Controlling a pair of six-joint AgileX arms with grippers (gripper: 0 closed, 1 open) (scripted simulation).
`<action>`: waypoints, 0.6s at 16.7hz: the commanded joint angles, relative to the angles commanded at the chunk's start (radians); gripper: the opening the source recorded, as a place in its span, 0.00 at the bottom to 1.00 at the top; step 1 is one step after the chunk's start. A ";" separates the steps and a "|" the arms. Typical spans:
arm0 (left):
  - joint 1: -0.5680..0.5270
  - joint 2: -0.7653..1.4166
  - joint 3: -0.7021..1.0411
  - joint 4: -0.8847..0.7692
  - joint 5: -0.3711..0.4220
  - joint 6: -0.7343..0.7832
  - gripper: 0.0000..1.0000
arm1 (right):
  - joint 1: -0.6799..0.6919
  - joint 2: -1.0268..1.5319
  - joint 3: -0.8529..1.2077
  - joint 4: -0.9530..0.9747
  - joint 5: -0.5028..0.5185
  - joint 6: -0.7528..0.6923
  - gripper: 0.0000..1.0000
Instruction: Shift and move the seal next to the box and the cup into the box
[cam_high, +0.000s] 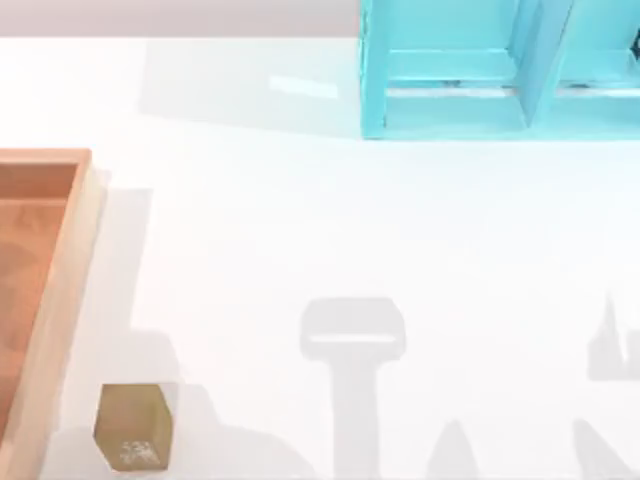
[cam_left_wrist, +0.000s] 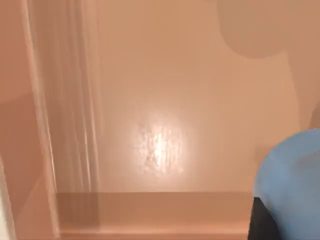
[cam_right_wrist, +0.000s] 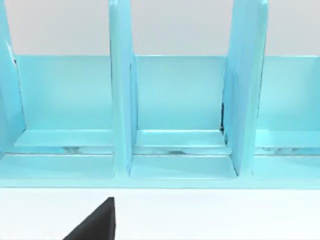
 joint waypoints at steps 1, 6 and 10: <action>0.052 -0.032 -0.041 0.007 0.012 0.052 0.00 | 0.000 0.000 0.000 0.000 0.000 0.000 1.00; 0.154 -0.102 -0.128 0.023 0.044 0.154 0.00 | 0.000 0.000 0.000 0.000 0.000 0.000 1.00; 0.150 -0.097 -0.124 0.024 0.039 0.153 0.00 | 0.000 0.000 0.000 0.000 0.000 0.000 1.00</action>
